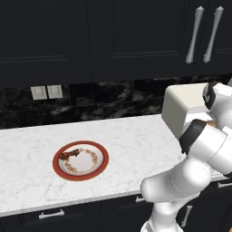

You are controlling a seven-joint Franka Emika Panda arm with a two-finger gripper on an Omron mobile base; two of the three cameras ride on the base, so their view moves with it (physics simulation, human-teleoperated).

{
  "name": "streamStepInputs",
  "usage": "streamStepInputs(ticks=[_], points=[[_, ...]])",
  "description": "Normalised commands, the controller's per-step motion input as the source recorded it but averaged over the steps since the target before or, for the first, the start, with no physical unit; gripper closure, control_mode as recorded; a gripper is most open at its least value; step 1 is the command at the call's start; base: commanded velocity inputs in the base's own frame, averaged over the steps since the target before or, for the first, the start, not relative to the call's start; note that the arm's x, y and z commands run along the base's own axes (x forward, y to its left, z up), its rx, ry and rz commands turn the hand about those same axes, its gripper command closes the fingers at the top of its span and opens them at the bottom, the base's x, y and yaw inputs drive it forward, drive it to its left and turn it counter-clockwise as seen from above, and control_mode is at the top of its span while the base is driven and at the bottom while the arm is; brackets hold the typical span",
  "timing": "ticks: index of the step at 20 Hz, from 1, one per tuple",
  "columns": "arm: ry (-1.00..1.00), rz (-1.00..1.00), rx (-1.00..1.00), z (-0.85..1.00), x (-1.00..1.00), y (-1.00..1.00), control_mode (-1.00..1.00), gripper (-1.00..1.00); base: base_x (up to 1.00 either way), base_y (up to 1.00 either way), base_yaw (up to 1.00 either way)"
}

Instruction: Pick up the kebab skewer and baguette bread, and place them inside the toaster oven. Close the toaster oven door and start by setting the timer.

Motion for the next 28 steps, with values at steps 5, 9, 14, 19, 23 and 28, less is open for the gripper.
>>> streamStepInputs(ticks=[5,9,14,19,23,28], points=[[-0.19,0.0,0.0,0.0,-0.85,0.04,-1.0,-1.0,0.0,0.0,0.0],[-0.21,0.01,-0.05,0.0,-1.0,0.37,-1.0,-1.0,0.0,0.0,0.0],[-0.02,0.05,-0.1,0.0,-0.76,0.89,-1.0,-1.0,0.0,0.0,0.0],[0.14,0.18,-0.07,0.0,-0.05,1.0,-1.0,-1.0,0.0,0.0,0.0],[0.25,0.25,0.0,0.0,0.0,1.0,-1.0,-1.0,0.0,0.0,0.0],[0.13,0.23,-0.02,0.0,-0.05,1.0,-1.0,-1.0,0.0,0.0,0.0]])
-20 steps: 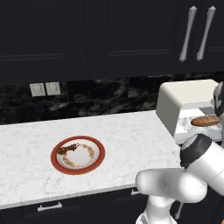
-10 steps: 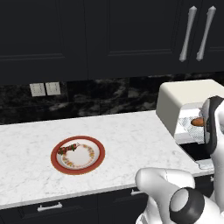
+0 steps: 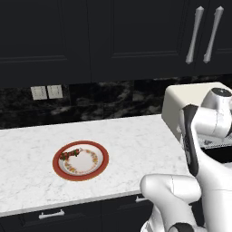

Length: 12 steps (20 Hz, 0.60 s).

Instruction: Pick up the kebab skewer and baguette bread, and place them inside the toaster oven. Close the toaster oven door and start by setting the timer.

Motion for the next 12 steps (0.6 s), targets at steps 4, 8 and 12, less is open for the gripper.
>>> streamStepInputs(ticks=[4,8,12], points=[[0.13,0.17,-0.01,0.0,-0.01,1.0,-1.0,-1.0,0.0,0.0,0.0],[0.18,0.02,0.0,0.0,0.0,1.0,-1.0,-1.0,0.0,0.0,0.0],[0.19,0.0,0.0,-0.06,0.03,1.0,-1.0,-1.0,0.0,0.0,0.0]])
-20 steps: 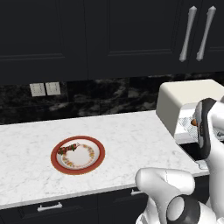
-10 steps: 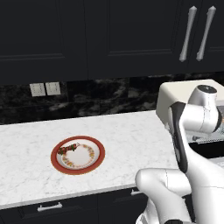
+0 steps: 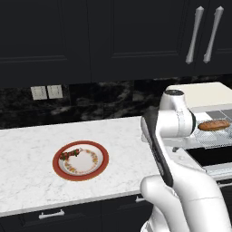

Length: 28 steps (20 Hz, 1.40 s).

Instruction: Pick up the kebab skewer and baguette bread, and place them inside the toaster oven. Close the toaster oven door and start by setting the timer.

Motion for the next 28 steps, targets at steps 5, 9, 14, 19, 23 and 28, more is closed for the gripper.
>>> streamStepInputs(ticks=[5,9,14,19,23,28], points=[[0.12,-0.07,0.0,-0.11,0.13,1.0,-1.0,-1.0,0.0,0.0,0.0],[0.07,-0.11,0.0,-0.17,0.12,1.0,-1.0,-1.0,0.0,0.0,0.0],[0.01,-0.2,0.0,-0.11,0.05,0.85,-1.0,-1.0,0.0,0.0,0.0],[-0.01,-0.36,0.0,-0.03,0.07,0.64,-1.0,-1.0,0.0,0.0,0.0],[-0.05,-0.33,0.0,0.0,0.38,0.49,-1.0,-1.0,0.0,0.0,0.0],[-0.03,-0.2,0.0,-0.05,0.5,0.37,-1.0,-1.0,0.0,0.0,0.0]])
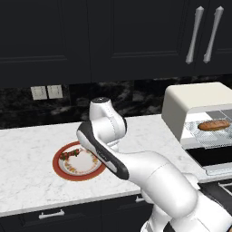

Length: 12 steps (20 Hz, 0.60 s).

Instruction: Pick up the kebab skewer and baguette bread, and place them inside the toaster oven. Close the toaster oven door and start by setting the timer.

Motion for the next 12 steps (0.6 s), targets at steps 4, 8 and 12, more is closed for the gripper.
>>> streamStepInputs(ticks=[4,8,12], points=[[0.0,-0.12,0.0,-0.14,0.37,0.27,-1.0,-1.0,0.0,0.0,0.0],[0.0,-0.05,0.0,-0.17,0.21,0.26,-1.0,-1.0,0.0,0.0,0.0],[-0.05,0.0,0.0,-0.11,0.26,0.37,-1.0,-1.0,0.0,0.0,0.0]])
